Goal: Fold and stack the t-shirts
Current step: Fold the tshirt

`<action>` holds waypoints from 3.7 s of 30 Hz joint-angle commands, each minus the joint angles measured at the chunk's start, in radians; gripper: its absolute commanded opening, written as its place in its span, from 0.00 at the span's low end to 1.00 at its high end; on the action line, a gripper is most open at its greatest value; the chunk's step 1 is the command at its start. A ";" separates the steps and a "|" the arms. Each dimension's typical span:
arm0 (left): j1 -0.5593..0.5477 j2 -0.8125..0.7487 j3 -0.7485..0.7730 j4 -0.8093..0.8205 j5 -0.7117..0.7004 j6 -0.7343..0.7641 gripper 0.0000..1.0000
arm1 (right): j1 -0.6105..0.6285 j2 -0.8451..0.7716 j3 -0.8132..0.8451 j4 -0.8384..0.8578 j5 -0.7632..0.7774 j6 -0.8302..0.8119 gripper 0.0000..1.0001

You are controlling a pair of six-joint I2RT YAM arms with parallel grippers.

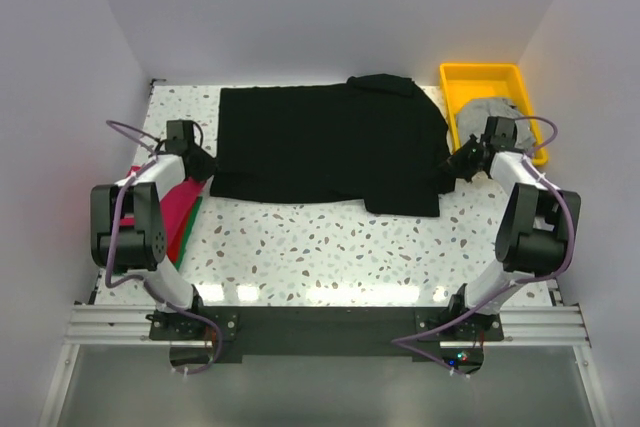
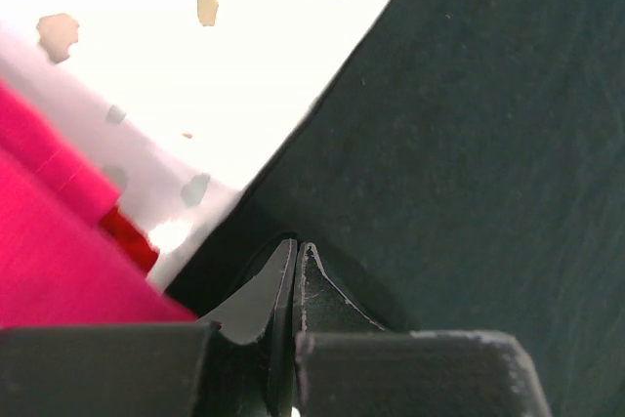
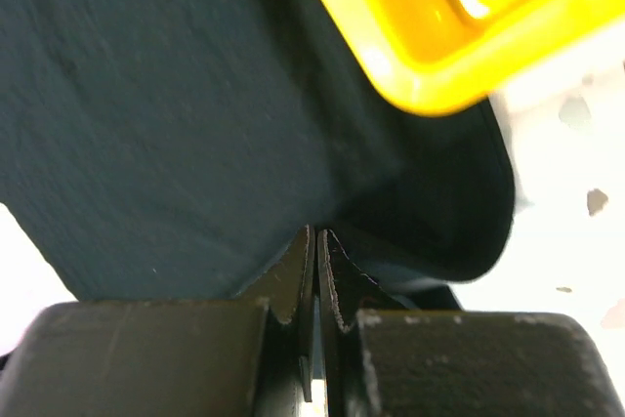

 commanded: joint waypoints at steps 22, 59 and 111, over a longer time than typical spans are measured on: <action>-0.001 0.068 0.147 -0.016 -0.027 -0.027 0.00 | -0.001 0.120 0.214 0.044 -0.012 0.062 0.00; -0.053 -0.056 0.111 0.056 -0.026 0.002 0.44 | 0.025 0.054 0.221 -0.012 0.081 -0.036 0.54; -0.219 -0.232 -0.332 -0.046 -0.263 -0.110 0.25 | 0.057 -0.365 -0.460 0.189 0.017 -0.028 0.59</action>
